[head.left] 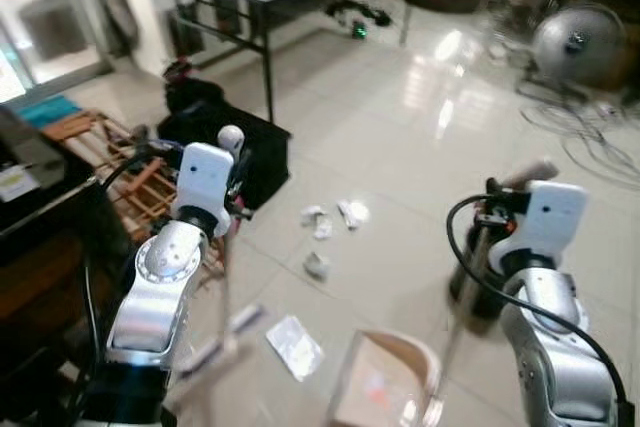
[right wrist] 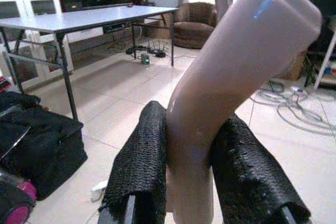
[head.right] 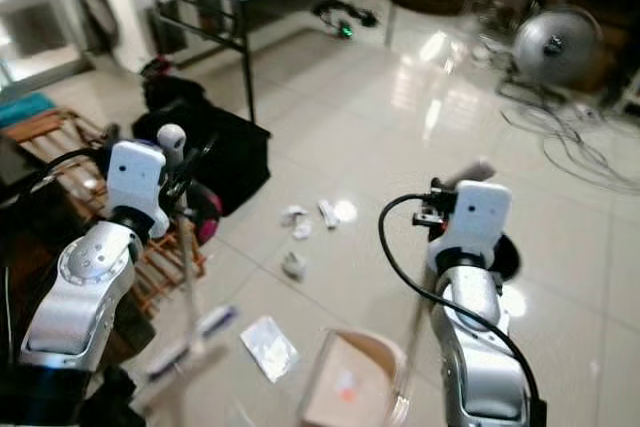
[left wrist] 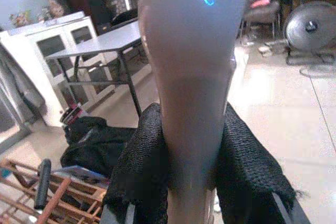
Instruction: Sweep floor
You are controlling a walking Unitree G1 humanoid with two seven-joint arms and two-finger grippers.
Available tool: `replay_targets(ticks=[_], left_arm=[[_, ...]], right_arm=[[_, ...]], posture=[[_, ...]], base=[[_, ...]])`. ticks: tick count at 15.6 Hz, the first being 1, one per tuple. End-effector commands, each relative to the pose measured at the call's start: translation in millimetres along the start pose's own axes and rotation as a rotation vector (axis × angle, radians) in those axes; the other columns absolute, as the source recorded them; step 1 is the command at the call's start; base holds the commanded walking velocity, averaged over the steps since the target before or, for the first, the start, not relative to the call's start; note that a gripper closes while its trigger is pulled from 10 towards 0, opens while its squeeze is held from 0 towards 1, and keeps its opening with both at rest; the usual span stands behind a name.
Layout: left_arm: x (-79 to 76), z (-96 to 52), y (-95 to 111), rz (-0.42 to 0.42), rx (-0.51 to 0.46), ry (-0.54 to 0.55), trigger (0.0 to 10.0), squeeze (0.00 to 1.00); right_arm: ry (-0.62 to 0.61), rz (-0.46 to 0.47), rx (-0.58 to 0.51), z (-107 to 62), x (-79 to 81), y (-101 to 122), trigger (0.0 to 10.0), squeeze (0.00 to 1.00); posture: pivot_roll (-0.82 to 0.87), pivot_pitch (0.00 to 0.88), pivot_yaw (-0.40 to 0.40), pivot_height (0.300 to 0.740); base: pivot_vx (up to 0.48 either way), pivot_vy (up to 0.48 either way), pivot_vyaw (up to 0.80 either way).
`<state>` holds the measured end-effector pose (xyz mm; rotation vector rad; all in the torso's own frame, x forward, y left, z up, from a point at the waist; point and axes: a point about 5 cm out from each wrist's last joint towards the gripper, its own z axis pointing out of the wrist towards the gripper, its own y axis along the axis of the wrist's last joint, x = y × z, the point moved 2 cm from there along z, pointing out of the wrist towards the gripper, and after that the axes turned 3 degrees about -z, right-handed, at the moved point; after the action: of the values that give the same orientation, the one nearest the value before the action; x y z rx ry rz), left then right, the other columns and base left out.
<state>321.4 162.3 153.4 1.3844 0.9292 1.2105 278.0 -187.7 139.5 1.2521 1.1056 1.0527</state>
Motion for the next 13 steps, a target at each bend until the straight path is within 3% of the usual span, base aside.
replay_targets(ticks=[1,11,13], left_arm=[[9.9,0.8,10.1,0.045,-0.038,0.024,10.0,0.0],[10.9,4.5,10.6,0.054,-0.043,0.025,10.0,0.0],[16.2,6.4,9.8,0.044,-0.028,0.068,10.0,0.0]], right_arm=[[0.007,0.014,-0.041,0.6,4.6,8.9,10.0,0.0],[0.011,0.004,-0.043,1.7,4.5,10.1,10.0,0.0],[0.013,0.008,-0.044,2.8,4.9,11.5,10.0,0.0]], posture=[[0.02,0.0,-0.037,0.74],[0.01,0.0,-0.047,0.74],[0.0,0.0,-0.052,0.74]], base=[[0.322,0.0,0.0],[0.325,0.0,0.0],[0.0,0.0,0.0]])
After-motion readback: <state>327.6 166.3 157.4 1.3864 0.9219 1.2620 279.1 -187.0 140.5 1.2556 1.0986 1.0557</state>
